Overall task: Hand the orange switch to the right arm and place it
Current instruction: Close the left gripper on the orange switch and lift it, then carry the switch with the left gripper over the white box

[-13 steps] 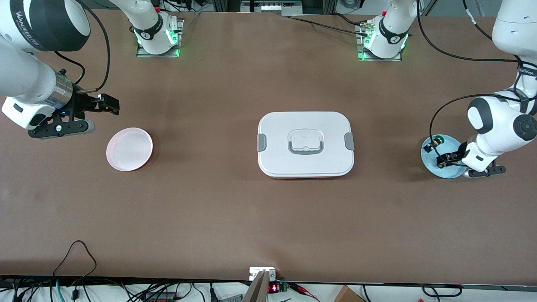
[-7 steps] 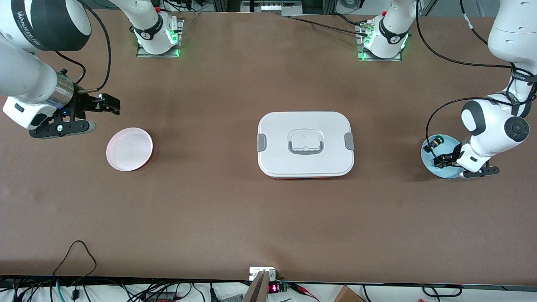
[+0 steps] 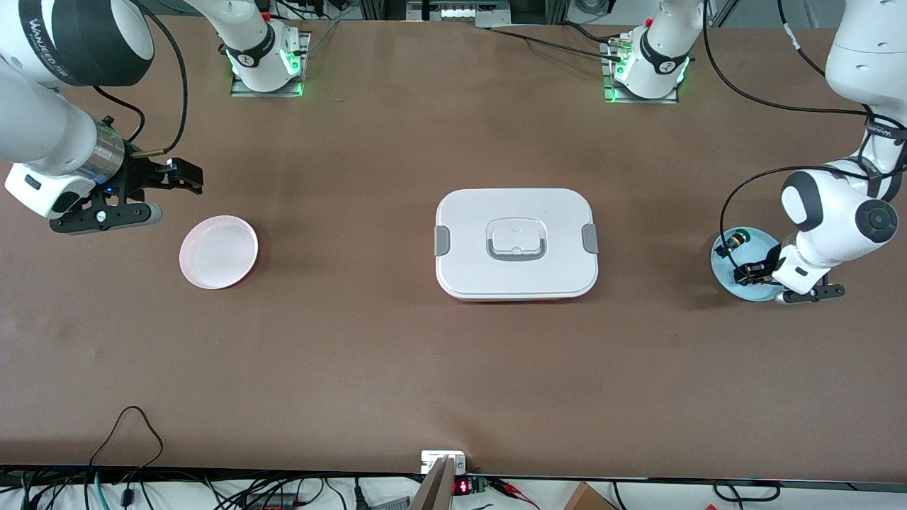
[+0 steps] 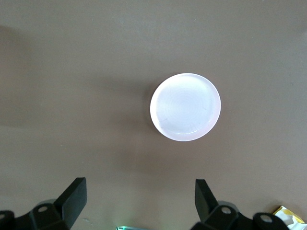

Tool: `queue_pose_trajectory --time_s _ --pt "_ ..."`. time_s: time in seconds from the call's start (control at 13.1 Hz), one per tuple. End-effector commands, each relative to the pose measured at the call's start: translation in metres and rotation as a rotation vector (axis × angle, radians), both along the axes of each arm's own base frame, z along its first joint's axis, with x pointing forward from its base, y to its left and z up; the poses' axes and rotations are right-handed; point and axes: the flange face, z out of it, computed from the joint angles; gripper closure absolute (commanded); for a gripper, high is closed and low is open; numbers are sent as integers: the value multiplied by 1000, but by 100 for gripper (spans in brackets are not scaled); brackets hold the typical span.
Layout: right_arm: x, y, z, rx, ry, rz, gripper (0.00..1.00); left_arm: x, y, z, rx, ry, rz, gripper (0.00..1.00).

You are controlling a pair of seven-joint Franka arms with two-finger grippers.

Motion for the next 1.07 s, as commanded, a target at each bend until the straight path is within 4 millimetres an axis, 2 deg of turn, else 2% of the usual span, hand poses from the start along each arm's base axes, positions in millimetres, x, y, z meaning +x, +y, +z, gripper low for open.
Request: queue_pose_trajectory --time_s 0.0,0.23,0.38,0.46,0.61,0.69,0.76,0.84,0.99 --pt "1 3 5 17 -3 1 0 17 -14 56 -44 84 -21 86" --pt "1 3 6 17 -5 1 0 36 -32 124 -277 255 55 96" --pt "1 3 6 17 -5 1 0 43 -51 151 -342 298 39 99" --pt "1 3 6 17 -5 1 0 48 -68 163 -351 298 3 99" --pt "1 3 6 17 -5 1 0 66 -117 200 -385 263 -113 99" --pt "1 3 6 17 -6 1 0 74 -149 221 -448 224 -164 98" --pt "1 3 6 17 -6 1 0 79 -173 235 -523 192 -193 98" --pt "1 4 6 16 -7 3 0 81 -197 248 -591 164 -243 98" --pt "1 3 7 17 -6 1 0 80 -226 256 -696 112 -387 98"
